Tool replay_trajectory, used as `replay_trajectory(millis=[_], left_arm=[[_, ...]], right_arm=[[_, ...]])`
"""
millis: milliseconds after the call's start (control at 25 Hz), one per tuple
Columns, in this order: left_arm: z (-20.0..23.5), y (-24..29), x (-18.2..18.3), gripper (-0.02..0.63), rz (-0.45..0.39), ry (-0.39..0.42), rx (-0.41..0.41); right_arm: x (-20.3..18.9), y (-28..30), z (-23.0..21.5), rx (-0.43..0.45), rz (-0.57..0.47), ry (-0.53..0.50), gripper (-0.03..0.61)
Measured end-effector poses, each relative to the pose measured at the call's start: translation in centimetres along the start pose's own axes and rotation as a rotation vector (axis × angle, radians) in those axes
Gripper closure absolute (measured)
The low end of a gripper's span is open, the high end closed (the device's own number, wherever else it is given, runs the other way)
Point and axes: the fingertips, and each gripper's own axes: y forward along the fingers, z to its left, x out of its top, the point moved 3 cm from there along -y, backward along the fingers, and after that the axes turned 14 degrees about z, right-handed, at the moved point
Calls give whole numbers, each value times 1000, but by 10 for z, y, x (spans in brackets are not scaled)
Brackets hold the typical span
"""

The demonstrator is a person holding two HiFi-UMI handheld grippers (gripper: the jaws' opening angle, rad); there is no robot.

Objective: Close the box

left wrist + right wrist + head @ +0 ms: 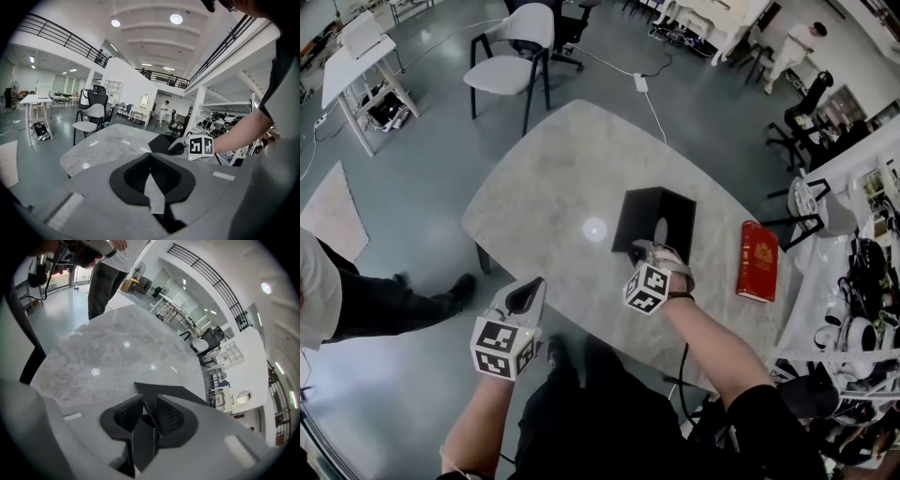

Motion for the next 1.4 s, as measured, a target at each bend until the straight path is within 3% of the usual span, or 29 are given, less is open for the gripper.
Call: replay_trajectory(millis=[280, 440, 640, 800, 1000, 1400], left_arm=[[-2, 3, -3, 604, -1, -11, -10], [-3, 3, -4, 604, -9, -20, -11], [5, -1, -2, 604, -21, -34, -6], [9, -9, -7, 604, -26, -40, -1], [5, -19, -6, 604, -34, -35, -5], [-11, -36, 6, 604, -41, 10, -24]], right_arm=[[2, 16, 9, -52, 83, -223, 440], [1, 24, 11, -128, 158, -335, 430], [6, 31, 5, -180, 188, -352, 442], [15, 16, 3, -199, 112, -254, 470], [22, -13, -12, -175, 15, 3, 474], [3, -54, -41, -136, -75, 410, 475]])
